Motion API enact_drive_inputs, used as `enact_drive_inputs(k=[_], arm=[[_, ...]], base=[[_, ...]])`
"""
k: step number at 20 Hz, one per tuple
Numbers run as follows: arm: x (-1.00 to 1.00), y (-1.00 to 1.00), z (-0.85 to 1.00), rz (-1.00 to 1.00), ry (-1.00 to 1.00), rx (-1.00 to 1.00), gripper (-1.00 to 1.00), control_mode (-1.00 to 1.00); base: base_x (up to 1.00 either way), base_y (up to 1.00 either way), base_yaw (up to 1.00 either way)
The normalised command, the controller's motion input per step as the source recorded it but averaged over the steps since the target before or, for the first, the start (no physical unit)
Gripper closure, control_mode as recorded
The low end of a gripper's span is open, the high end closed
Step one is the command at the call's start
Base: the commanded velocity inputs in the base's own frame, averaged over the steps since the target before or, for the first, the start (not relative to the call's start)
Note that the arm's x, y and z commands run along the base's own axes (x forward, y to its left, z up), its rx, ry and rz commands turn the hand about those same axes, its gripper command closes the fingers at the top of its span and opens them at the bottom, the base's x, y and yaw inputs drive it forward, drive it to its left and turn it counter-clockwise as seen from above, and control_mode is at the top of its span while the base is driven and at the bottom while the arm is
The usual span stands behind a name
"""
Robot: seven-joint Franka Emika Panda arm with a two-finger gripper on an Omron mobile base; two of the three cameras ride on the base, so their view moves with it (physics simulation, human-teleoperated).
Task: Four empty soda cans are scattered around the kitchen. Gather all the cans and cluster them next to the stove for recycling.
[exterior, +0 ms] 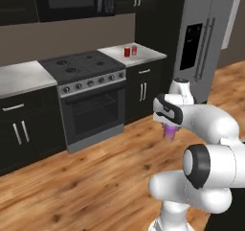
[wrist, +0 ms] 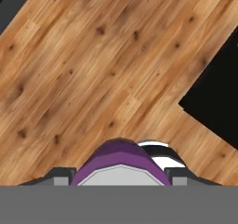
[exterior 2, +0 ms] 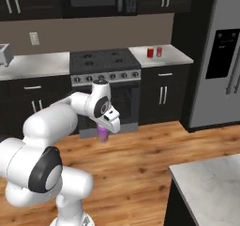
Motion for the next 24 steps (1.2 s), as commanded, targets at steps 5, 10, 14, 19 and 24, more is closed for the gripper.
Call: enact_drive_inputs(k=[5,10,14,19,24], arm=[[0.0,0.0,0.0,0.0,0.0,0.0,1.0,1.0],[0.0,0.0,0.0,0.0,0.0,0.0,1.0,1.0],[0.0,0.0,0.0,0.0,0.0,0.0,1.0,1.0],[0.0,0.0,0.0,0.0,0.0,0.0,1.0,1.0],[0.0,0.0,0.0,0.0,0.0,0.0,1.0,1.0]], base=[[0.75,0.13,0.04],[0.75,0.07,0.07],[0.75,0.04,0.1],[0.75,0.02,0.13],[0.75,0.0,0.17]])
